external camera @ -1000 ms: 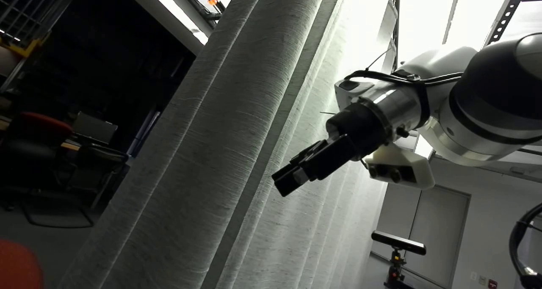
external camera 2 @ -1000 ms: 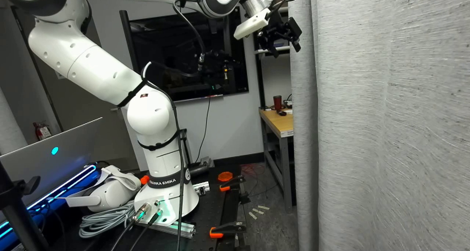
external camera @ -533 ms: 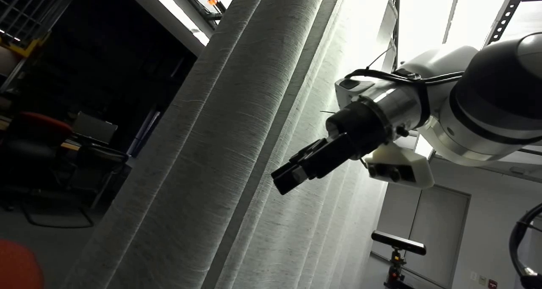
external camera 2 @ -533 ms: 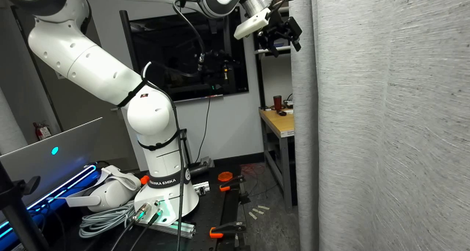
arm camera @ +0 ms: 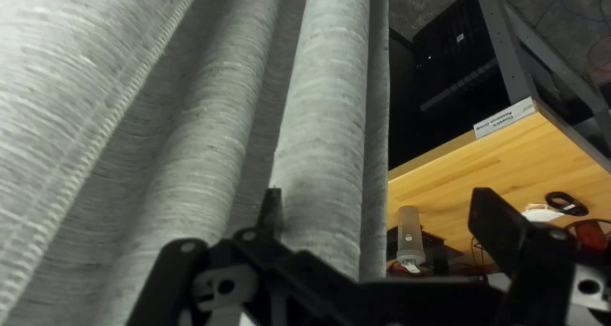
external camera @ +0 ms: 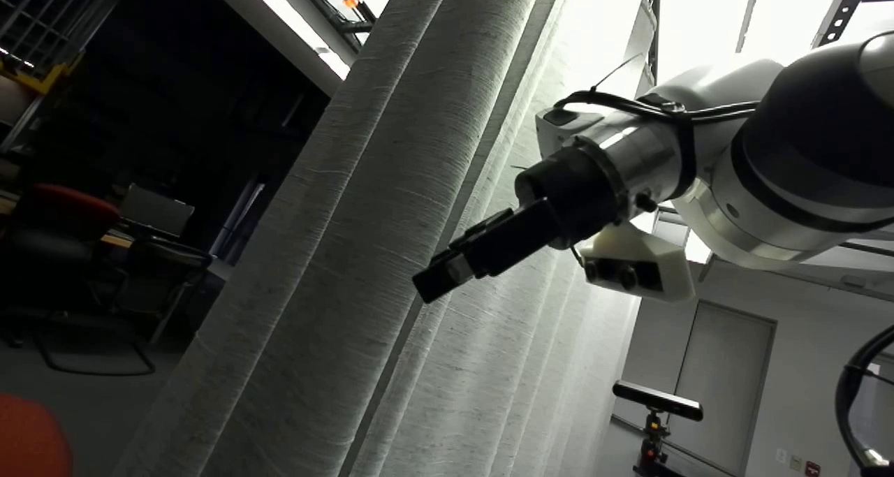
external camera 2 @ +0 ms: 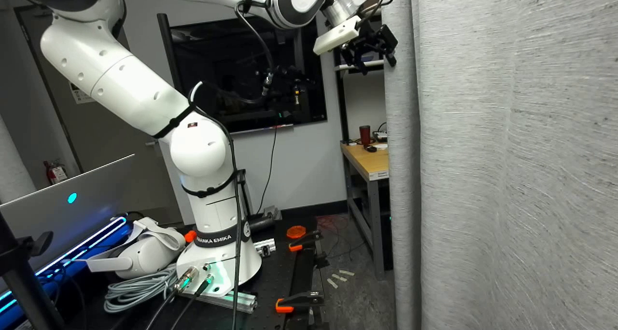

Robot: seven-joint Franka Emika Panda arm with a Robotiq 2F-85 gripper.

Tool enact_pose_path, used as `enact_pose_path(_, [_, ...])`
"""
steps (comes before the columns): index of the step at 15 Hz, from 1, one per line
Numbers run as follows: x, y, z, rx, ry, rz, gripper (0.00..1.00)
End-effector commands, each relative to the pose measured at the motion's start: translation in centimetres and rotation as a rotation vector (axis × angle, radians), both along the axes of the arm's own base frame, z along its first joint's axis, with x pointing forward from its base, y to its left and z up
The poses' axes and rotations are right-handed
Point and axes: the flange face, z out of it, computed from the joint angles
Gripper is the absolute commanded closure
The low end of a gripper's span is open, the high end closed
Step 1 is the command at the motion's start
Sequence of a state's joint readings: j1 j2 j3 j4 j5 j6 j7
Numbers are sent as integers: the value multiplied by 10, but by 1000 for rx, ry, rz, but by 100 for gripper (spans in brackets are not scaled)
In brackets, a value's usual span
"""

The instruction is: Slide the curtain to the right

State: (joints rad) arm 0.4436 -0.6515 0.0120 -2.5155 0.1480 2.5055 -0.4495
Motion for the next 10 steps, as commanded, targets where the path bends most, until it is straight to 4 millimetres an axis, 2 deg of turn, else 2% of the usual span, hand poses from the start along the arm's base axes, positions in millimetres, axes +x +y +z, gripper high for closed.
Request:
enact_pose_path(1, [9, 37, 22, 100, -81, 15, 0])
enact_pose_path(6, [8, 67, 51, 222, -261, 7, 0])
enact_pose_path(10, [8, 68, 60, 289, -389, -33, 0])
